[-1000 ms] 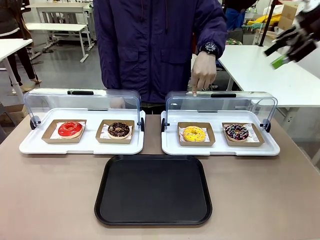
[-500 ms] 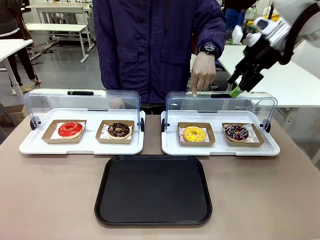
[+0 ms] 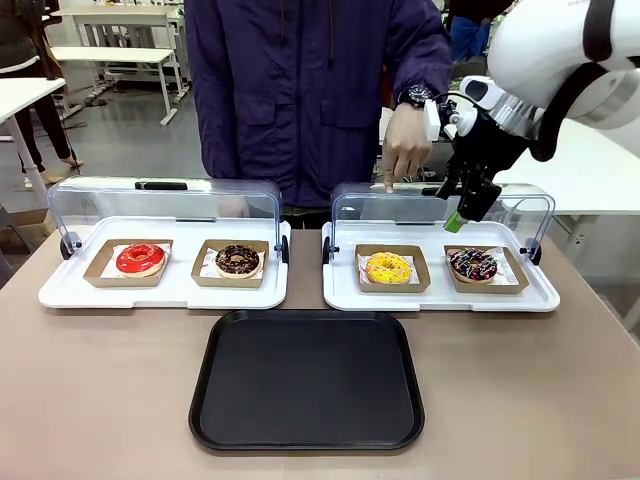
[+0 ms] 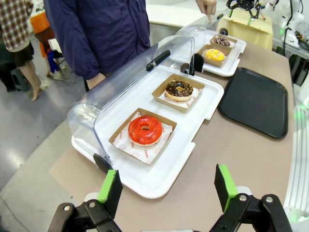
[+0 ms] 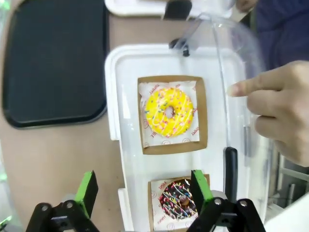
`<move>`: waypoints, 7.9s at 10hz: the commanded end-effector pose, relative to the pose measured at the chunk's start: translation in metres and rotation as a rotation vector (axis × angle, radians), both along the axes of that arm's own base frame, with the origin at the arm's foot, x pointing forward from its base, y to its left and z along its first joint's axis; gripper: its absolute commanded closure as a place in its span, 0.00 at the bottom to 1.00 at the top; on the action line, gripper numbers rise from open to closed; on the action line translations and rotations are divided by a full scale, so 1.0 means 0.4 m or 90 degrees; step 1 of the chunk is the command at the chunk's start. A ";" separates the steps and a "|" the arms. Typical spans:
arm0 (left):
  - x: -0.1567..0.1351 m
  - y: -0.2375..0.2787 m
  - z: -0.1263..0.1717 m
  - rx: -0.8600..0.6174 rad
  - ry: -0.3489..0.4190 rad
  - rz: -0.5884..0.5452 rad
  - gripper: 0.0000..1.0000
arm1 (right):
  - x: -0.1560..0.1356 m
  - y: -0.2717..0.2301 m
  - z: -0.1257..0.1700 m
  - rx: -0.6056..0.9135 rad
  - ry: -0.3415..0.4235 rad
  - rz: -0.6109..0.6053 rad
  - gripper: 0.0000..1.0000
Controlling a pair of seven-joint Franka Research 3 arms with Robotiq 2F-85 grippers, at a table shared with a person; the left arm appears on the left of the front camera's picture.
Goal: Move the third donut from the left to the tray.
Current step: Pick up the Paper togo box containing the Donut indicated by the person and place it on the Handle tray.
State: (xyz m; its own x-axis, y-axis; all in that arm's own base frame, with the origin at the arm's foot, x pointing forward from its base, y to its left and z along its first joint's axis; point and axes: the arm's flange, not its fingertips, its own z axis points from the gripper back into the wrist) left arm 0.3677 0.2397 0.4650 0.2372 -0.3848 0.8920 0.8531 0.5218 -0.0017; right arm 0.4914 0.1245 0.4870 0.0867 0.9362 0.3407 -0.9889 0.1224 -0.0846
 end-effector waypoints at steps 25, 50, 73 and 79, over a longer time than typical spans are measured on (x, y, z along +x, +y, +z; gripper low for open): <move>-0.004 0.000 0.003 0.003 -0.002 -0.008 0.00 | 0.039 0.126 -0.393 -0.172 -0.122 0.000 0.00; -0.004 0.000 0.003 0.003 -0.002 -0.008 0.00 | 0.069 0.116 -0.454 -0.164 -0.077 0.010 0.98; -0.004 0.000 0.003 0.003 -0.002 -0.008 0.00 | -0.501 0.526 -0.349 -0.120 -0.082 0.010 0.98; -0.004 0.000 0.003 0.003 -0.002 -0.008 0.00 | -0.529 0.537 -0.432 -0.125 -0.045 0.021 0.98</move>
